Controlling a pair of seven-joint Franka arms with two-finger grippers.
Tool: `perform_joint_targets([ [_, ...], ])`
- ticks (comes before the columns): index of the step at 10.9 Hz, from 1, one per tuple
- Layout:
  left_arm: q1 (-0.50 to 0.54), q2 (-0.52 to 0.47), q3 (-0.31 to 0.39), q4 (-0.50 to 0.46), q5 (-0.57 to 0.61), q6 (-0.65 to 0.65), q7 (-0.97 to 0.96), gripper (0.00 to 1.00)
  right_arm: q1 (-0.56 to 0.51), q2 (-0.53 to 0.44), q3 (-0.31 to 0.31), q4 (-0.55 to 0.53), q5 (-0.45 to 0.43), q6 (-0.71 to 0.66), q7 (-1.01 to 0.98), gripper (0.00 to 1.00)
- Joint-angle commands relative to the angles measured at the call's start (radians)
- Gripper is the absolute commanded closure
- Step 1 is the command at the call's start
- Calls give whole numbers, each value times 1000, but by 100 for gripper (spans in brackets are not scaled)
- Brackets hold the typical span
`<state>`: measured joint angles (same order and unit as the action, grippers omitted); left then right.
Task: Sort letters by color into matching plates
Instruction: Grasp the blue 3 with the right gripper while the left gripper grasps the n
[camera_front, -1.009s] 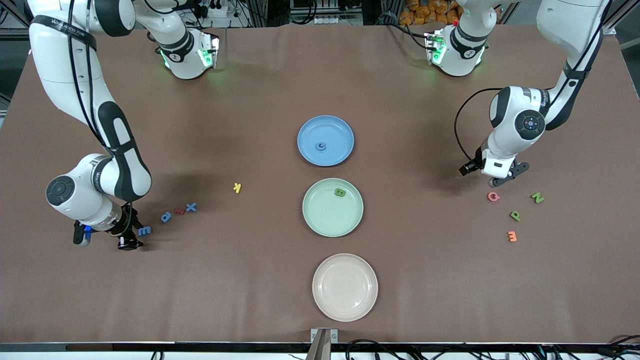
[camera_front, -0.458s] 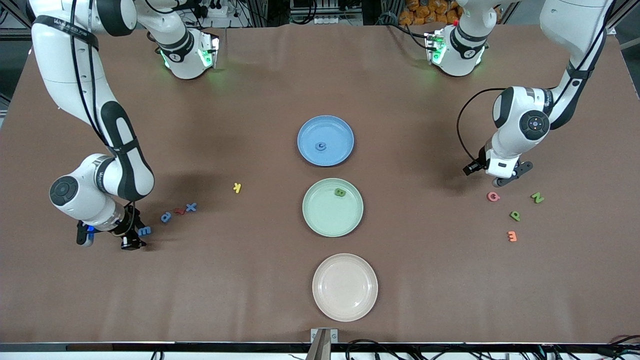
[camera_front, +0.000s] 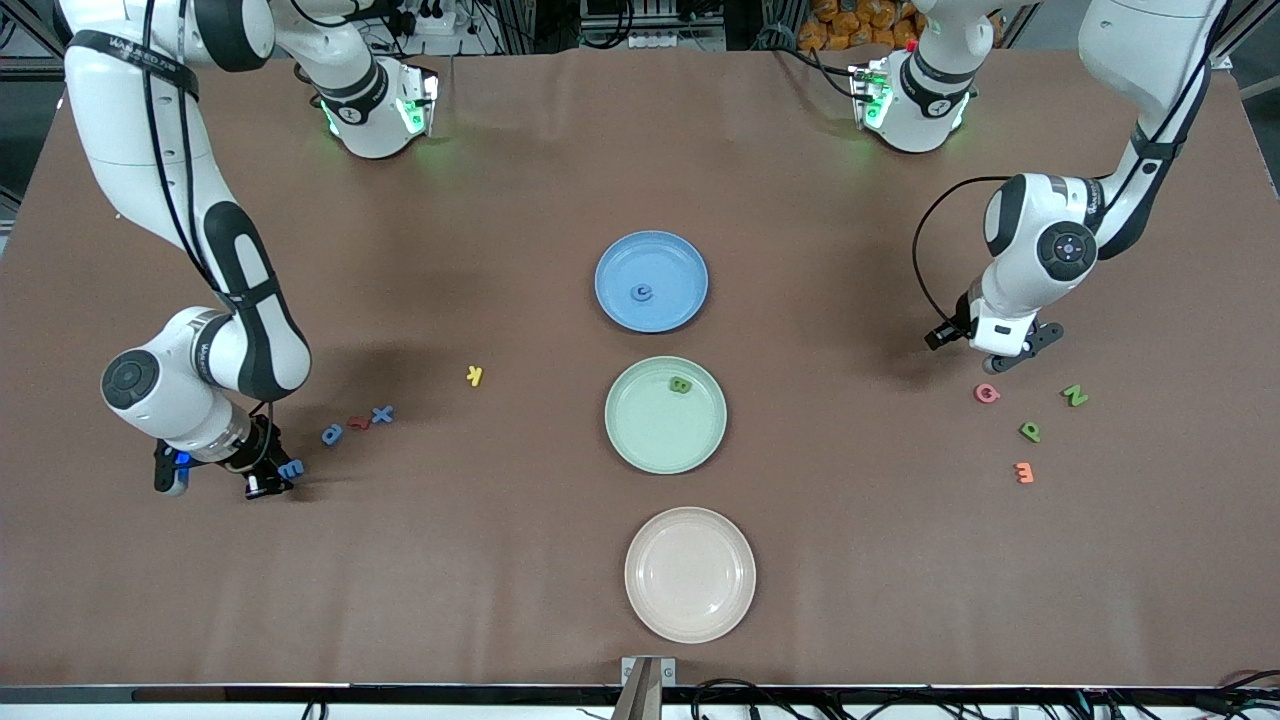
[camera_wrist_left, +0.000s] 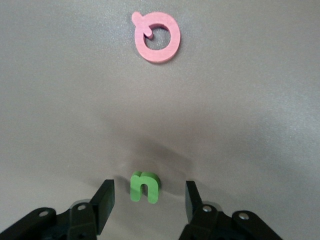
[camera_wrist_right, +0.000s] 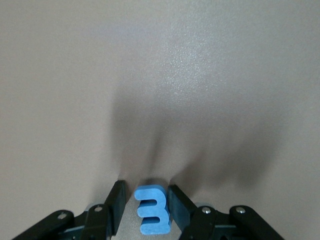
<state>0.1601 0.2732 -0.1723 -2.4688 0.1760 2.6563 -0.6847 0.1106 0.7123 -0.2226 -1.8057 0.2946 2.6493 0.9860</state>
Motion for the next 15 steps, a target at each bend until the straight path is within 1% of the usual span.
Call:
perform_joint_targets([
  [1,21,11,-9,-9,37,33,-32,36,6,-4,2,-40,17,6,-30,60],
  [4,21,18,-9,-7,37,39,-32,50,8,-4,3,-38,15,6,-32,60],
  [5,21,20,-9,-7,37,39,-30,62,8,-4,3,-38,15,6,-49,60],
  [6,21,18,-9,-7,37,39,-32,84,6,-4,5,-37,17,6,-88,61],
  [7,19,20,-10,-5,37,39,-32,100,6,-4,5,-38,17,6,-105,62],
  [10,10,27,-9,10,37,39,-19,100,6,-5,3,-37,17,6,-176,67],
  [12,7,30,-12,50,37,31,32,100,6,-5,9,-37,17,6,-231,67],
  [15,1,21,-26,106,37,-8,83,100,6,-4,11,-35,17,9,-234,65],
])
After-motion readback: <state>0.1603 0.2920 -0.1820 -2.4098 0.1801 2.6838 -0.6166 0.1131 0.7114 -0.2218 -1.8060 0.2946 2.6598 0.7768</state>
